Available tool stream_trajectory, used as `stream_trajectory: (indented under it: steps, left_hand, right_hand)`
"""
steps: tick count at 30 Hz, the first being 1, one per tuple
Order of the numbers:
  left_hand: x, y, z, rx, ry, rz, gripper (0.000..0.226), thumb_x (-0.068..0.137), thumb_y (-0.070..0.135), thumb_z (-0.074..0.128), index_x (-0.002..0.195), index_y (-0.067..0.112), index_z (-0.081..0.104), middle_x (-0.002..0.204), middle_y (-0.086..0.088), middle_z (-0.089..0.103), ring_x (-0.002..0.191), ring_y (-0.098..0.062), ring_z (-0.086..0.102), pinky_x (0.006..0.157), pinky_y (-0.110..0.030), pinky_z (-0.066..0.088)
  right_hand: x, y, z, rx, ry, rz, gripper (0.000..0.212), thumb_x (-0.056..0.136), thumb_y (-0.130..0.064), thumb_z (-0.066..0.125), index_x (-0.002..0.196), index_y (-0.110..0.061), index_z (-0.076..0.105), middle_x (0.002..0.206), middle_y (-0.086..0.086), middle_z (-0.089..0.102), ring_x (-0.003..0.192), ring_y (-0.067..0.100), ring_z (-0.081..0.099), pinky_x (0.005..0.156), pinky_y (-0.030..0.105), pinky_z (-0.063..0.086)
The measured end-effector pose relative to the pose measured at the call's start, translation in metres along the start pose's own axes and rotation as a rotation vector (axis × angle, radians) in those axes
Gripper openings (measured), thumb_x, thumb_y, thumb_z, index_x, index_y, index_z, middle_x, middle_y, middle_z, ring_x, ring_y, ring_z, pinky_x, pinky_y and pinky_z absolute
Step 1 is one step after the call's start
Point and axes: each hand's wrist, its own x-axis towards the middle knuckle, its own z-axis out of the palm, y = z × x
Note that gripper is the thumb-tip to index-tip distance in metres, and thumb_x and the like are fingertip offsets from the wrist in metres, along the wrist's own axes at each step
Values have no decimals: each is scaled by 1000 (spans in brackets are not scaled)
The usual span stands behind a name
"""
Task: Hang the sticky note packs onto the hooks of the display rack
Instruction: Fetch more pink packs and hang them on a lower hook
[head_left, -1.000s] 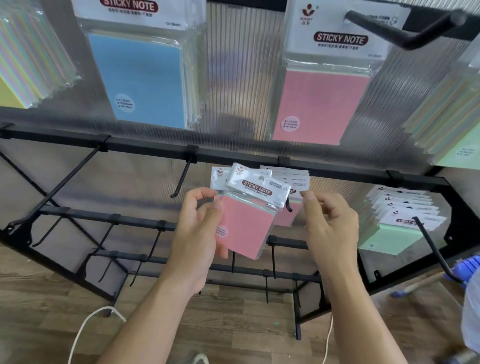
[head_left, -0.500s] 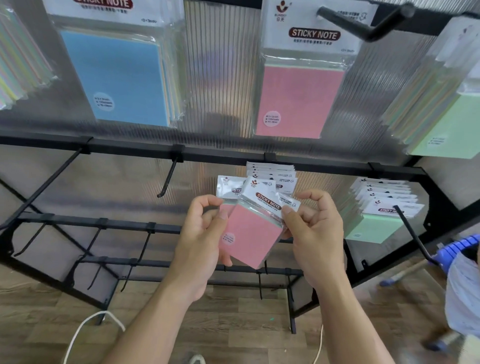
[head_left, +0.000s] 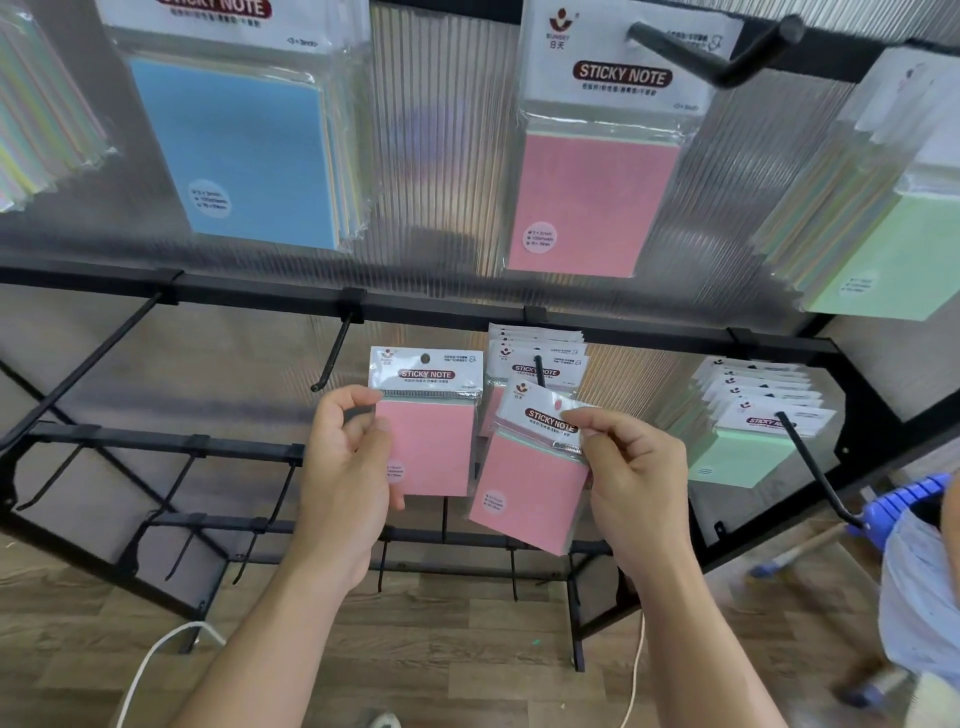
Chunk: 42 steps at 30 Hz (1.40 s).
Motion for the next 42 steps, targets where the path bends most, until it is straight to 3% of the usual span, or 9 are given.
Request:
stream_trajectory:
  steps: [13,20,24,30,34,37,40,42]
  left_hand:
    - [5,0,4,14,-21,-24,22,102,9,44,102,30,51,89,2,73,58,-15,49,40,-24,38]
    - [9,0,6,24,-34,-31,21,102,10,44,104,30,50,90,9,73,59,-8,55,41,-22,39]
    - [10,-2,6,27,-41,-40,20,102,10,44,108,28,50,92,6,72,59,-6,55,40,-21,39]
    - [10,-5,6,37,-45,-49,19,102,12,44,106,30,50,95,1,72,66,-13,55,41,-22,39]
    - [10,-5,6,27,-46,-55,19,102,11,44,106,29,50,95,2,72,67,-14,56,41,-22,38]
    - [9,-4,5,22,-46,-57,20,102,10,44,105,29,50,90,6,73,65,-12,56,41,-22,38]
    - [8,-4,4,20,-44,-55,21,102,10,44,105,29,50,90,5,73,63,-13,54,41,-22,38]
    - [8,-4,3,24,-42,-56,21,102,10,44,104,30,50,91,4,73,64,-14,53,41,-22,38]
  right_hand:
    - [8,8,2,-2,0,-10,46,88,10,49,74,-28,72,74,-21,72,64,-5,60,56,11,42]
    - [14,17,1,14,19,-5,49,86,11,48,73,-28,75,76,-9,74,67,13,61,62,33,45]
    - [12,15,-1,61,29,-35,52,87,12,49,72,-30,75,76,-8,74,62,8,59,55,25,42]
    - [9,7,-1,120,-85,-64,45,86,17,48,76,-17,76,80,-6,75,67,1,64,55,13,44]
    - [9,6,3,127,-82,-74,48,87,15,49,75,-23,75,79,-9,75,65,-1,62,57,13,44]
    - [9,7,6,114,-30,-95,51,87,11,52,72,-32,76,81,-10,75,77,5,68,65,21,50]
    - [7,8,6,125,15,-104,38,86,4,54,77,-28,74,81,-11,75,79,5,68,65,19,51]
    - [6,10,6,133,40,-89,43,87,11,53,79,-26,74,80,-13,74,78,2,67,64,16,50]
